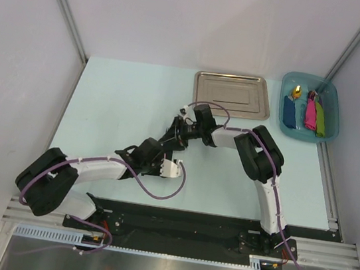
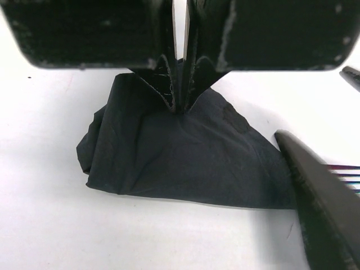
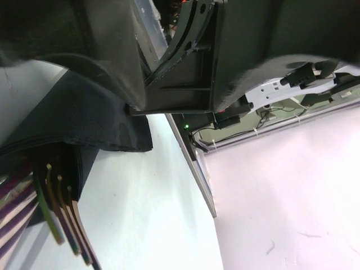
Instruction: Place the utensils on the paper napkin and roll it up
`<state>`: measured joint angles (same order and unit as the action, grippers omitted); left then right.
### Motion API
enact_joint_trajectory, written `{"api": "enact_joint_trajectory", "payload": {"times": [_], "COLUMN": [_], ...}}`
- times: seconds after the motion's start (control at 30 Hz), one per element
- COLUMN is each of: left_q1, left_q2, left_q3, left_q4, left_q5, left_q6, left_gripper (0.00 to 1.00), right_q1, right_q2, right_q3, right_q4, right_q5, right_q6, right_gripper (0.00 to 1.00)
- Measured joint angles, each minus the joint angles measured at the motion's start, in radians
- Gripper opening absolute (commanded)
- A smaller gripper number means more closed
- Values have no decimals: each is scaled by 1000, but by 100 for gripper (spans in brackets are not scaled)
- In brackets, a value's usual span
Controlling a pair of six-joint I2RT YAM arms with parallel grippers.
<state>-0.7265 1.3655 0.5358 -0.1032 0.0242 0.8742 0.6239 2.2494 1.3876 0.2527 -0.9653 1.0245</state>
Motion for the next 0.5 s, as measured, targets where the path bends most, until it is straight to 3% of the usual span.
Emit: {"api": "enact_joint_trajectory", "payload": {"times": [0.07, 0.27, 0.5], "left_q1": [1, 2, 4], "left_q2": [-1, -4, -8], "left_q3": [-2, -6, -9], "left_q4": [2, 7, 11], "left_q5": [3, 6, 7], "left_q6": [0, 0, 0], "left_gripper": [9, 9, 15], "right_q1": [-1, 5, 8], "right_q2": [0, 0, 35], "right_q3": [-4, -28, -8], "right_q4": [9, -20, -72], "right_q5": [0, 11, 39], "right_q6": [2, -20, -84], "right_gripper": [36, 24, 21]}}
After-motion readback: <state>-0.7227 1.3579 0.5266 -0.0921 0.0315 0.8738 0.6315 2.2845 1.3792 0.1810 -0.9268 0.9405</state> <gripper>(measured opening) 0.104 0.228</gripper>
